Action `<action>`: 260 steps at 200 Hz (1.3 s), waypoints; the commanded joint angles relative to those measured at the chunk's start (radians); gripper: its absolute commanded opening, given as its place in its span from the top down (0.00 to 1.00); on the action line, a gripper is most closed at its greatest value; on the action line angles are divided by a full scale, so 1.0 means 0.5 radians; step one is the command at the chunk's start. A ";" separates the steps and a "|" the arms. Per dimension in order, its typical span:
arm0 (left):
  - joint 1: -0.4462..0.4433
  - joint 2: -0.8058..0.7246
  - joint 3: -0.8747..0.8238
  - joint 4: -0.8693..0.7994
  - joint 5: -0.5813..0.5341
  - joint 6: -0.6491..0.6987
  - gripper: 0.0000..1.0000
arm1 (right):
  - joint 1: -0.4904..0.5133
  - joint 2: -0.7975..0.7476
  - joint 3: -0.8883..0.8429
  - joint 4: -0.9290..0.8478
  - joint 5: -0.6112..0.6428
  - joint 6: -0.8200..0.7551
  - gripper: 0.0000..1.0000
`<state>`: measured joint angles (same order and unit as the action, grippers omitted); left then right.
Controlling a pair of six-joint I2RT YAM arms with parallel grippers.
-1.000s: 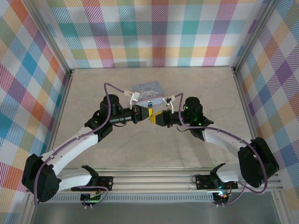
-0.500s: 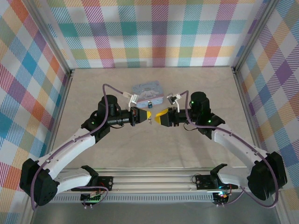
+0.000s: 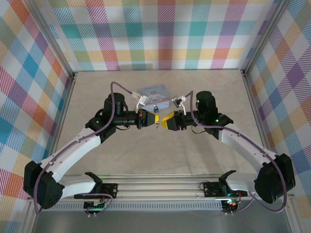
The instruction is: Unlock the padlock with the key
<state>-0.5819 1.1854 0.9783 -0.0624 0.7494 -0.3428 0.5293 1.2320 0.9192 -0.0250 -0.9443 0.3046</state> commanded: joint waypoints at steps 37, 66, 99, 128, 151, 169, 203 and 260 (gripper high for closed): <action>0.016 0.060 0.097 -0.045 0.149 0.045 1.00 | 0.006 0.061 0.073 -0.002 -0.099 -0.059 0.59; 0.016 0.070 0.099 -0.032 0.175 0.040 1.00 | 0.021 0.103 0.089 0.018 -0.109 -0.043 0.59; 0.016 0.061 0.096 -0.033 0.185 0.032 1.00 | 0.024 0.122 0.085 0.044 -0.106 -0.017 0.60; 0.015 0.067 0.090 -0.029 0.194 0.028 1.00 | 0.028 0.129 0.061 0.166 -0.152 0.065 0.64; 0.016 0.077 0.084 -0.009 0.195 0.016 1.00 | 0.027 0.142 0.034 0.271 -0.185 0.148 0.73; 0.016 0.087 0.083 0.016 0.201 -0.001 1.00 | 0.027 0.155 0.007 0.358 -0.199 0.221 0.82; 0.016 0.110 0.080 0.058 0.191 -0.020 1.00 | 0.028 0.174 -0.054 0.513 -0.169 0.336 1.00; 0.053 -0.037 -0.014 0.142 -0.113 -0.134 0.61 | 0.017 0.175 -0.200 0.770 0.176 0.591 1.00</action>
<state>-0.5697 1.2304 0.9936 -0.0517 0.7597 -0.3687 0.5369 1.3087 0.8612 0.2352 -0.9520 0.5182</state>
